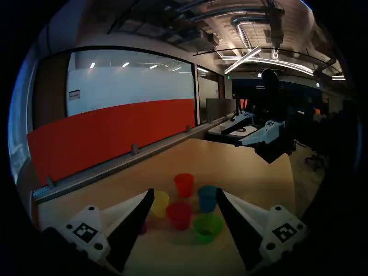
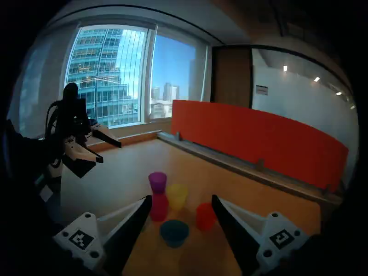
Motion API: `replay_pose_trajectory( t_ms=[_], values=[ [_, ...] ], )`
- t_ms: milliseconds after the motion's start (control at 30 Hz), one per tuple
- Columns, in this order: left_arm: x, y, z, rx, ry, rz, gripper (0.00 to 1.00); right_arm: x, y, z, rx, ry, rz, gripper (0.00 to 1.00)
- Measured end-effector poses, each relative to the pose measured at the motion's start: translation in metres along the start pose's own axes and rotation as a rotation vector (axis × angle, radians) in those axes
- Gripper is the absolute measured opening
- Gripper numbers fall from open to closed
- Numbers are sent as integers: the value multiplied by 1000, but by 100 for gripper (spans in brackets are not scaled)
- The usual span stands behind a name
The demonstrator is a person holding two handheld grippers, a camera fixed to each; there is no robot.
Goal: Pour water
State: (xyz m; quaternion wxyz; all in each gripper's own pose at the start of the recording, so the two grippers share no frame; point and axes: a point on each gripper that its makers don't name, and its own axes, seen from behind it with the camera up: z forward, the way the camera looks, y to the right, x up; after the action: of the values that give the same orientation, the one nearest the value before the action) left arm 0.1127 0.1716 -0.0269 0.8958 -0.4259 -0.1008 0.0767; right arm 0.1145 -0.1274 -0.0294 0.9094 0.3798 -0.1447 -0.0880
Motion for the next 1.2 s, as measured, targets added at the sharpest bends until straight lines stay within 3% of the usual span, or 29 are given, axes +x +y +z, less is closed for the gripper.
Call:
replay_pose_trajectory(
  t_ms=[600, 1200],
  values=[
    [-65, 23, 26, -72, -105, -1, 99, -52, 3, 24, 25, -92, 15, 100],
    [-109, 47, 35, -136, -186, 5, 99, -85, 3, 35, 44, -159, 3, 100]
  ],
)
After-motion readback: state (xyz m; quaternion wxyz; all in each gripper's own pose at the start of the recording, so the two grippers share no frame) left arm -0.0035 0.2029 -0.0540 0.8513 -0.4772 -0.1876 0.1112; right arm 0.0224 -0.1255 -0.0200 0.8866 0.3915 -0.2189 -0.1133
